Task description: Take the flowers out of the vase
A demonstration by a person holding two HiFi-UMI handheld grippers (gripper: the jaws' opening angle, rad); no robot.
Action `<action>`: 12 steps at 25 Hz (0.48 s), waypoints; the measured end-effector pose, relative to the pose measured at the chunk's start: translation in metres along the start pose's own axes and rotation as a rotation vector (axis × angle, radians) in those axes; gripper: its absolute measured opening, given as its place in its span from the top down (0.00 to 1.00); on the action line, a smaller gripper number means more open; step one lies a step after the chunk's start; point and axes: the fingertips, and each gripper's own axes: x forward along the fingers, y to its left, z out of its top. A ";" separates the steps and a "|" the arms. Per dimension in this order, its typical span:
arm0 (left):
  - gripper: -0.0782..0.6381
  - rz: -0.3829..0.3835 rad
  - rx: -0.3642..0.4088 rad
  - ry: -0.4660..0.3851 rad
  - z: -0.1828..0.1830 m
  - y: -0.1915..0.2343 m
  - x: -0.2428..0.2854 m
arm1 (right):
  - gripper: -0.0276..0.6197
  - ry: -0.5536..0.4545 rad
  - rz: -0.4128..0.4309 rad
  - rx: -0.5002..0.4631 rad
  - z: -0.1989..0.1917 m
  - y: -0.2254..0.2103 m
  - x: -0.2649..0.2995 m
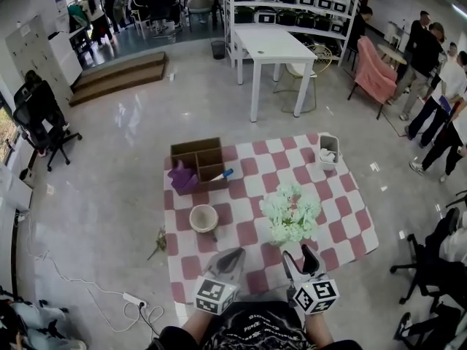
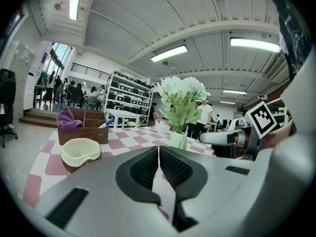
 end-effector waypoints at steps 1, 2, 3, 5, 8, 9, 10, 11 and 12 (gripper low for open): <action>0.87 0.002 -0.001 0.005 -0.001 0.000 0.003 | 0.56 0.000 0.005 -0.003 0.002 -0.001 0.004; 0.87 0.005 -0.002 0.011 -0.003 0.000 0.005 | 0.55 0.000 0.012 -0.007 0.005 -0.001 0.007; 0.87 0.008 -0.004 0.014 -0.003 0.000 0.007 | 0.53 0.000 0.019 -0.012 0.007 0.000 0.010; 0.87 0.014 -0.007 0.012 0.000 0.000 0.010 | 0.49 -0.001 0.037 -0.027 0.011 0.000 0.016; 0.87 0.030 -0.015 0.010 0.004 0.001 0.013 | 0.46 0.001 0.056 -0.036 0.017 -0.001 0.022; 0.87 0.035 -0.018 0.009 0.005 0.001 0.014 | 0.45 0.001 0.061 -0.037 0.019 -0.001 0.024; 0.87 0.040 -0.019 0.009 0.005 0.002 0.015 | 0.45 0.004 0.068 -0.040 0.020 -0.002 0.027; 0.87 0.045 -0.018 0.010 0.004 0.003 0.016 | 0.45 0.008 0.076 -0.045 0.021 -0.002 0.029; 0.87 0.052 -0.018 0.012 0.003 0.005 0.017 | 0.45 0.013 0.085 -0.051 0.021 -0.001 0.032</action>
